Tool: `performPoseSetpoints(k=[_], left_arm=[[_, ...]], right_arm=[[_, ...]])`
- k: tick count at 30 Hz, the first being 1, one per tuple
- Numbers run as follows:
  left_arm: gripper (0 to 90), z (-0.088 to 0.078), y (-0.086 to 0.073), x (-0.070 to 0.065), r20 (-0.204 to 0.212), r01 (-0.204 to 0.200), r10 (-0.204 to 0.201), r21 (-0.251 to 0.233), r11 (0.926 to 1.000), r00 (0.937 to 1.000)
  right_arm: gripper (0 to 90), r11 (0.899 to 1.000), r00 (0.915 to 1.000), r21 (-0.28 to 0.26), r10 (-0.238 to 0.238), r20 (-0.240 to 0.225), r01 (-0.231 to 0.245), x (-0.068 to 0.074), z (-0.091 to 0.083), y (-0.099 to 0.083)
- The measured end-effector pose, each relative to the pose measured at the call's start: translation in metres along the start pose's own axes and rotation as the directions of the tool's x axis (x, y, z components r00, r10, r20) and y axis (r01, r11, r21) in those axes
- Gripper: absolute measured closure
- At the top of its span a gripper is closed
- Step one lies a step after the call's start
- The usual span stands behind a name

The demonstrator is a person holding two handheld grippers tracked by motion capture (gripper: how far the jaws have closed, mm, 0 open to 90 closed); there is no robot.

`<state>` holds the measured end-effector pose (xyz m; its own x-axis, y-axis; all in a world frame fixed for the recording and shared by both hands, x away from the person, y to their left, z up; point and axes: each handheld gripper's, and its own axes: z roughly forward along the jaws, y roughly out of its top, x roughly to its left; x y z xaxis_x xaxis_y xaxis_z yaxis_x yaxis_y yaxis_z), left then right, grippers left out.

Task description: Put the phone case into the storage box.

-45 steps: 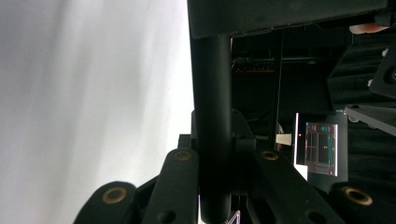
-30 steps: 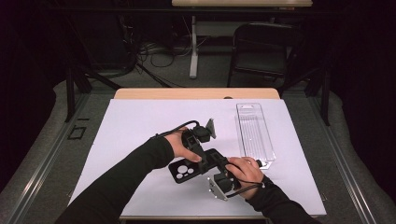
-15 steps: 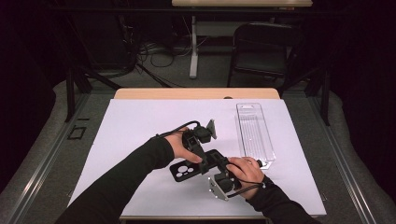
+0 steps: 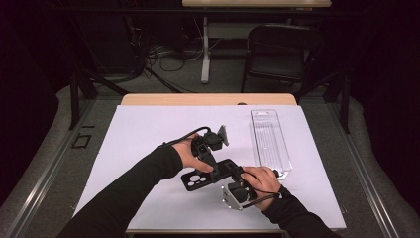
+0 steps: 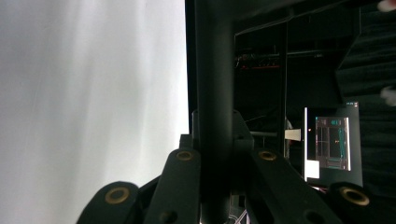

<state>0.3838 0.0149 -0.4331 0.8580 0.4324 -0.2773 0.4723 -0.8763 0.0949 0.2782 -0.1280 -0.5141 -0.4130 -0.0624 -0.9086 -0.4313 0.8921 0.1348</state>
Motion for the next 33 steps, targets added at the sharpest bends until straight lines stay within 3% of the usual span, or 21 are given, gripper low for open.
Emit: performPoseSetpoints(k=[10, 12, 18, 26, 29, 33], left_arm=[[12.9, -0.018, -0.018, 0.004, -0.021, 0.014, -0.015, -0.058, 0.9982, 0.9997], [13.0, -0.021, -0.022, 0.005, -0.024, 0.018, -0.019, -0.065, 0.9978, 0.9995], [14.3, -0.030, -0.035, 0.012, -0.027, 0.037, -0.040, -0.110, 0.9932, 0.9988], [15.6, -0.034, -0.048, 0.021, -0.043, 0.064, -0.071, -0.149, 0.9867, 0.9966], [15.6, -0.035, -0.051, 0.025, -0.056, 0.070, -0.080, -0.155, 0.9854, 0.9952], [15.7, -0.040, -0.053, 0.028, -0.074, 0.086, -0.101, -0.192, 0.9777, 0.9921]], right_arm=[[86.3, 1.000, 0.9999, 0.007, 0.011, -0.001, -0.011, -0.001, -0.001, -0.002], [86.3, 1.000, 0.9995, 0.004, 0.031, 0.003, -0.031, 0.000, -0.001, -0.002], [86.3, 0.999, 0.9995, 0.007, 0.032, -0.004, -0.032, -0.003, -0.002, -0.003], [86.2, 0.997, 0.9963, -0.002, 0.083, -0.025, -0.083, -0.004, -0.003, -0.005], [86.2, 0.994, 0.9928, -0.007, 0.113, -0.040, -0.113, -0.005, -0.003, -0.006], [86.3, 0.986, 0.9829, -0.005, 0.169, -0.074, -0.170, -0.006, -0.005, -0.007]])
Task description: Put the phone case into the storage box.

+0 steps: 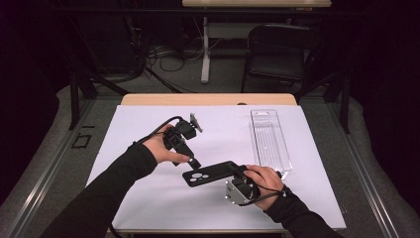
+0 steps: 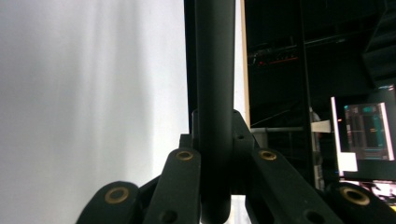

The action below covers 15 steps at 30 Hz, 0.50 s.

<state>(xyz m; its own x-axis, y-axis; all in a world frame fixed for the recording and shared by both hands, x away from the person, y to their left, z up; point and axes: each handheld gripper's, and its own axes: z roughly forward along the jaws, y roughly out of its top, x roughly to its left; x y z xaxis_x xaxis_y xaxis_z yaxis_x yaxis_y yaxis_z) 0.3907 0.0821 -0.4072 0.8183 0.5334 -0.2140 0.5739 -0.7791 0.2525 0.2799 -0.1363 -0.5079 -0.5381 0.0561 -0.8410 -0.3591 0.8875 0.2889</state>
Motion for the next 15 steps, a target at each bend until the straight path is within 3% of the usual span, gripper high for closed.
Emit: performPoseSetpoints(k=[5, 7, 9, 11, 15], left_arm=[[15.8, -0.007, -0.003, 0.005, -0.030, 0.017, -0.018, -0.049, 0.9987, 0.9994], [17.7, -0.010, -0.004, 0.006, -0.066, 0.009, -0.013, -0.059, 0.9982, 0.9978], [17.9, -0.011, -0.006, 0.008, -0.077, 0.014, -0.019, -0.066, 0.9977, 0.9968], [18.0, -0.011, -0.008, 0.010, -0.077, 0.018, -0.024, -0.078, 0.9968, 0.9968], [18.4, -0.012, -0.012, 0.015, -0.083, 0.042, -0.050, -0.100, 0.9941, 0.9953]], right_arm=[[86.2, 0.998, 0.9978, -0.023, 0.058, -0.033, -0.058, -0.003, -0.001, -0.003], [86.2, 0.997, 0.9971, -0.028, 0.065, -0.040, -0.066, -0.004, -0.002, -0.005], [86.2, 0.993, 0.9919, -0.036, 0.113, -0.059, -0.115, -0.005, -0.003, -0.006], [86.2, 0.992, 0.9909, -0.050, 0.114, -0.072, -0.118, -0.008, -0.003, -0.007], [86.2, 0.982, 0.9795, -0.057, 0.174, -0.101, -0.181, -0.008, -0.004, -0.010]])
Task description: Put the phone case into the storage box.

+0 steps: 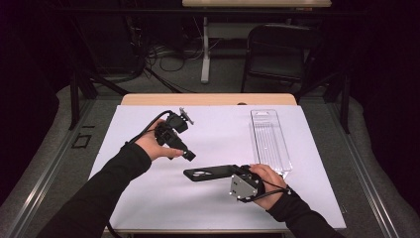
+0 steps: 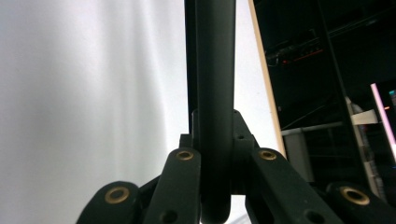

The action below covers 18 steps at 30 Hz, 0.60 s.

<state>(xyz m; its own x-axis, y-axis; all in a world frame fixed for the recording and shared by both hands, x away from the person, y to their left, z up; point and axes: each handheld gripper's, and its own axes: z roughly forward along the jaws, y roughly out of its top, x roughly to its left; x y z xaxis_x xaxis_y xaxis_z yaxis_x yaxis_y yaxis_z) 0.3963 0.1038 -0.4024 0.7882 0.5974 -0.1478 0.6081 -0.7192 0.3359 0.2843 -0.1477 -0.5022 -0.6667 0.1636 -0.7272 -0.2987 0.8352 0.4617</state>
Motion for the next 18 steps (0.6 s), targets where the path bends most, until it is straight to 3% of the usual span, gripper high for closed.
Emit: performPoseSetpoints(k=[8, 9, 11, 12, 13, 18], left_arm=[[19.0, -0.006, -0.009, 0.011, -0.013, 0.036, -0.036, -0.030, 0.9989, 0.9993], [19.0, -0.008, -0.010, 0.012, -0.013, 0.037, -0.038, -0.033, 0.9987, 0.9992], [19.0, -0.010, -0.012, 0.014, -0.010, 0.046, -0.047, -0.045, 0.9979, 0.9989], [19.0, -0.011, -0.014, 0.015, -0.012, 0.044, -0.045, -0.044, 0.9981, 0.9989], [19.0, -0.011, -0.015, 0.015, -0.009, 0.047, -0.048, -0.050, 0.9976, 0.9988], [19.1, -0.010, -0.020, 0.018, -0.003, 0.055, -0.055, -0.054, 0.9970, 0.9985]], right_arm=[[86.3, 0.994, 0.9935, -0.020, 0.109, -0.033, -0.109, -0.002, -0.003, -0.006], [86.3, 0.994, 0.9943, -0.026, 0.101, -0.035, -0.102, -0.004, -0.003, -0.006], [86.3, 0.992, 0.9920, -0.035, 0.120, -0.037, -0.122, -0.005, -0.004, -0.008], [86.3, 0.987, 0.9868, -0.024, 0.156, -0.043, -0.157, -0.005, -0.005, -0.008], [86.3, 0.987, 0.9870, -0.048, 0.154, -0.046, -0.156, -0.006, -0.005, -0.009], [86.3, 0.981, 0.9814, -0.055, 0.185, -0.050, -0.188, -0.009, -0.006, -0.011]])
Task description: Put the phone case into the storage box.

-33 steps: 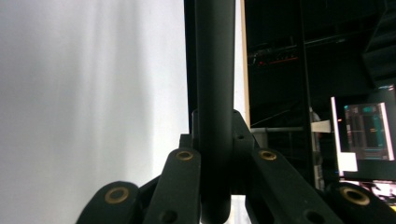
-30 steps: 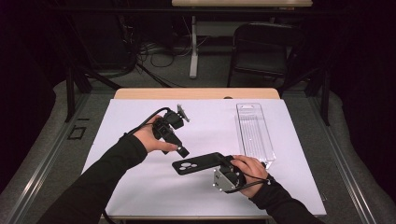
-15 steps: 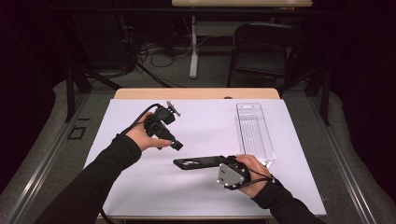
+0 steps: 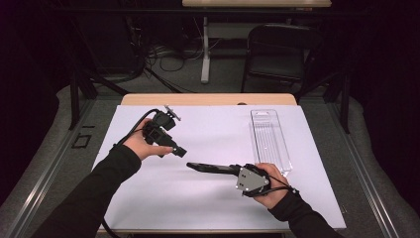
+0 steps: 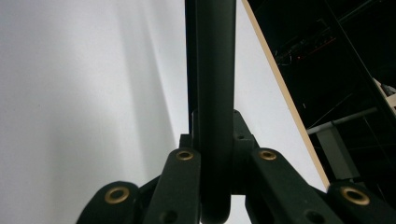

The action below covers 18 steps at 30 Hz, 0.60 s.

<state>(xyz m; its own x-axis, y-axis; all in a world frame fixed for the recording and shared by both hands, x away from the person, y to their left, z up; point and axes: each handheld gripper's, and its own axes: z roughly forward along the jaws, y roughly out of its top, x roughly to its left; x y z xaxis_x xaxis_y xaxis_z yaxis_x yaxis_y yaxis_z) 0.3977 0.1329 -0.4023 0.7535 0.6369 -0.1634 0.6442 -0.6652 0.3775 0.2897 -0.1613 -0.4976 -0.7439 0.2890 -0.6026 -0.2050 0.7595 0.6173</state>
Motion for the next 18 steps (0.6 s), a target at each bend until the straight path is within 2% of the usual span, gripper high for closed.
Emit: performPoseSetpoints(k=[10, 18], left_arm=[[19.8, 0.003, -0.006, 0.002, 0.009, 0.001, -0.001, -0.016, 0.9999, 1.0000], [22.6, 0.000, -0.010, 0.003, 0.036, -0.022, 0.024, -0.073, 0.9971, 0.9991]], right_arm=[[86.3, 0.996, 0.9965, -0.036, 0.081, -0.020, -0.082, -0.006, 0.003, -0.002], [86.2, 0.981, 0.9820, -0.069, 0.179, -0.061, -0.183, -0.014, 0.004, -0.006]])
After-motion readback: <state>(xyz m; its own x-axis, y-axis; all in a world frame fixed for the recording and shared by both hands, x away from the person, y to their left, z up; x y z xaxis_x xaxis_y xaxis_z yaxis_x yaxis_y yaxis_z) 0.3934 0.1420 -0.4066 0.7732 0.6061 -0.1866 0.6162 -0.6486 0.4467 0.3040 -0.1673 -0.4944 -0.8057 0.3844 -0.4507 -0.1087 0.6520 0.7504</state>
